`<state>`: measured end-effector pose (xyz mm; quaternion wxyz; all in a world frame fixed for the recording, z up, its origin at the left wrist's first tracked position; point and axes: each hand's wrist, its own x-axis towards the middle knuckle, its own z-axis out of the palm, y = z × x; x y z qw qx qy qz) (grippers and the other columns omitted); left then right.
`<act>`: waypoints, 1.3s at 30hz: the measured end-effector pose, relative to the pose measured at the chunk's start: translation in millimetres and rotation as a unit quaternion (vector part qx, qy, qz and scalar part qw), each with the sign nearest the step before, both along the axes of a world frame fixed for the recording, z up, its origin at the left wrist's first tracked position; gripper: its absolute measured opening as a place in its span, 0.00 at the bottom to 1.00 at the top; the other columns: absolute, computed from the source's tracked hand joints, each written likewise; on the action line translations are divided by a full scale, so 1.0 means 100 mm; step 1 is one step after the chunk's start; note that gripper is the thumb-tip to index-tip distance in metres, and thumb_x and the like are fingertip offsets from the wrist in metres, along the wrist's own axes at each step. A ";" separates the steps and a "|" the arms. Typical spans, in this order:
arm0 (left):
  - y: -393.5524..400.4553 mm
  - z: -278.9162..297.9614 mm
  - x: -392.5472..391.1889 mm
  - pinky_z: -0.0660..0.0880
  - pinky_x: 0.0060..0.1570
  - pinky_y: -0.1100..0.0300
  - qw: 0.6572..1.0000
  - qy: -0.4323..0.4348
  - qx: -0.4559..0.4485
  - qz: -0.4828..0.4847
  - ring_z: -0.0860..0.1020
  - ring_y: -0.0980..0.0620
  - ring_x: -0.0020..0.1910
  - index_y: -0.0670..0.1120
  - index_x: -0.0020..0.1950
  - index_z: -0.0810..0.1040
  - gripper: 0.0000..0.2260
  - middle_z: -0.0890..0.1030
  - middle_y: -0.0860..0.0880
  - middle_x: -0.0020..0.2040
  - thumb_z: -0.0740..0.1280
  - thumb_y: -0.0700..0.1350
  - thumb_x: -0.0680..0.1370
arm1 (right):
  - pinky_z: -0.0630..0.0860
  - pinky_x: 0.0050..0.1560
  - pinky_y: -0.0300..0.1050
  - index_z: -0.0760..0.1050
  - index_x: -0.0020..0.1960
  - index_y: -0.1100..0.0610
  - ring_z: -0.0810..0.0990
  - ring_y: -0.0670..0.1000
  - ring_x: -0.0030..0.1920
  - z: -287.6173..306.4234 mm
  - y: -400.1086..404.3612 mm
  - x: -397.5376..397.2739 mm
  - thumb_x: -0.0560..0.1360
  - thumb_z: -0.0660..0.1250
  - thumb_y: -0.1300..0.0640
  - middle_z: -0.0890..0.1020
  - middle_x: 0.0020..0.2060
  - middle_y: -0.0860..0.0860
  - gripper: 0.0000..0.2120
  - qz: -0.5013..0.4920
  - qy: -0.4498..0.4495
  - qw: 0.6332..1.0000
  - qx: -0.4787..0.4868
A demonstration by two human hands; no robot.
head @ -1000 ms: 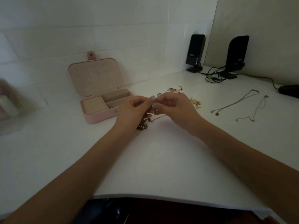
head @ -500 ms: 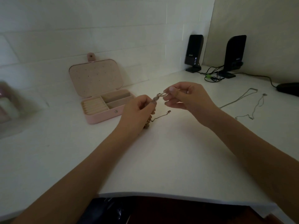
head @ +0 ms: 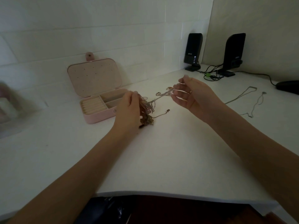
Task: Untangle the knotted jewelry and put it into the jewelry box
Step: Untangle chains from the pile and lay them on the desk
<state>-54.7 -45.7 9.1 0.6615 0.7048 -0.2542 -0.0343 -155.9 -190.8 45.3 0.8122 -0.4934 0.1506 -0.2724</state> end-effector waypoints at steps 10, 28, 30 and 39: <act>0.01 0.13 0.04 0.71 0.29 0.61 0.978 0.154 -0.139 0.001 0.66 0.56 0.20 0.44 0.33 0.67 0.17 0.67 0.53 0.21 0.55 0.42 0.83 | 0.79 0.32 0.41 0.69 0.44 0.58 0.78 0.48 0.26 0.00 -0.15 0.00 0.83 0.54 0.53 0.75 0.25 0.51 0.13 -0.110 -0.005 0.992 0.060; 0.09 0.08 0.06 0.68 0.35 0.63 0.981 -0.014 -0.101 0.165 0.69 0.59 0.28 0.49 0.34 0.63 0.16 0.67 0.53 0.30 0.64 0.46 0.79 | 0.62 0.23 0.31 0.75 0.50 0.61 0.66 0.39 0.21 -0.03 -0.21 -0.04 0.81 0.61 0.53 0.73 0.29 0.42 0.12 -0.212 0.158 0.869 -0.417; 0.12 0.07 0.10 0.66 0.38 0.61 0.979 -0.032 -0.090 0.182 0.65 0.59 0.30 0.50 0.33 0.62 0.17 0.65 0.55 0.30 0.66 0.45 0.77 | 0.61 0.22 0.31 0.75 0.51 0.63 0.65 0.39 0.21 -0.01 -0.22 -0.05 0.80 0.61 0.54 0.73 0.28 0.42 0.12 -0.226 0.145 0.872 -0.410; 0.06 -0.04 -0.09 0.67 0.50 0.57 0.926 -0.327 0.157 0.107 0.70 0.51 0.49 0.46 0.36 0.70 0.13 0.74 0.51 0.47 0.66 0.54 0.72 | 0.52 0.23 0.37 0.75 0.47 0.55 0.59 0.43 0.23 0.10 0.00 -0.12 0.81 0.59 0.53 0.83 0.39 0.48 0.09 0.014 0.013 0.959 -0.282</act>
